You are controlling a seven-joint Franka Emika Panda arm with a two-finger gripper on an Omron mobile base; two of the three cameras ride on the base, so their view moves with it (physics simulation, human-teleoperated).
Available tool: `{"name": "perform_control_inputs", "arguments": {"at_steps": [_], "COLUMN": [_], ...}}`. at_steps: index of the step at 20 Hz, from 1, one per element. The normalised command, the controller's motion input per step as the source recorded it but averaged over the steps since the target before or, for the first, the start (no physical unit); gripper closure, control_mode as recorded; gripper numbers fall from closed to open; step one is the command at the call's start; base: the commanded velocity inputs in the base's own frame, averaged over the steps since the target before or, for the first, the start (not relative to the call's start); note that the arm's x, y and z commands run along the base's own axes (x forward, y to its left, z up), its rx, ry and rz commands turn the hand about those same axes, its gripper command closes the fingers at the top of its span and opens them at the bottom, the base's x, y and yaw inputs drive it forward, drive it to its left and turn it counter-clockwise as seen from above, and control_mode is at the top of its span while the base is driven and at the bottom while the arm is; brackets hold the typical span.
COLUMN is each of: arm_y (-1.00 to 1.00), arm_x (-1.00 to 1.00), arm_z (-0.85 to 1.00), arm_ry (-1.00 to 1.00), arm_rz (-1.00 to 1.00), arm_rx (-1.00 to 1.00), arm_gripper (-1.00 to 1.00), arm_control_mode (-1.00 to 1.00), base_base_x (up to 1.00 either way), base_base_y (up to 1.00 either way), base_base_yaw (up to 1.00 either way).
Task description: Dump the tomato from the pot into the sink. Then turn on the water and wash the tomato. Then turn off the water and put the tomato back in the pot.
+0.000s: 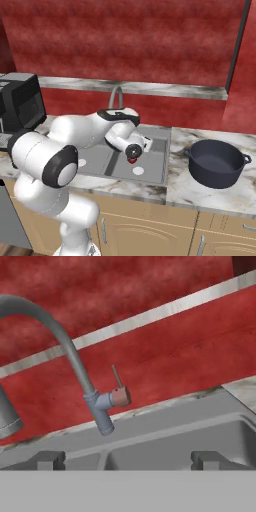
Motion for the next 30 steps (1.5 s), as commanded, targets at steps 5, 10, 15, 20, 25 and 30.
{"name": "perform_control_inputs", "arguments": {"at_steps": [5, 10, 15, 20, 25, 30], "arm_y": [-0.32, -0.18, -0.01, 0.01, 0.08, 0.12], "arm_x": [0.01, 0.30, 0.38, 0.21, 0.02, 0.00], "arm_z": [0.51, 0.01, -0.35, -0.34, -0.06, 0.05], "arm_ry": [-0.03, -0.03, -0.37, -0.31, -0.40, -0.29], "arm_rz": [0.07, 0.09, 0.18, 0.16, 0.08, 0.03], "arm_rx": [0.29, 0.07, -0.01, -0.02, -0.04, -0.06], "arm_gripper": [-1.00, -1.00, -1.00, -1.00, -1.00, -1.00], "arm_control_mode": [-1.00, -1.00, -1.00, -1.00, -1.00, -1.00], "base_base_x": [0.00, 0.00, 0.00, 0.00, 0.00, 0.00], "base_base_y": [0.00, 0.00, 0.00, 0.00, 0.00, 0.00], "base_base_yaw": [0.00, 0.00, 0.00, 0.00, 0.00, 0.00]}}
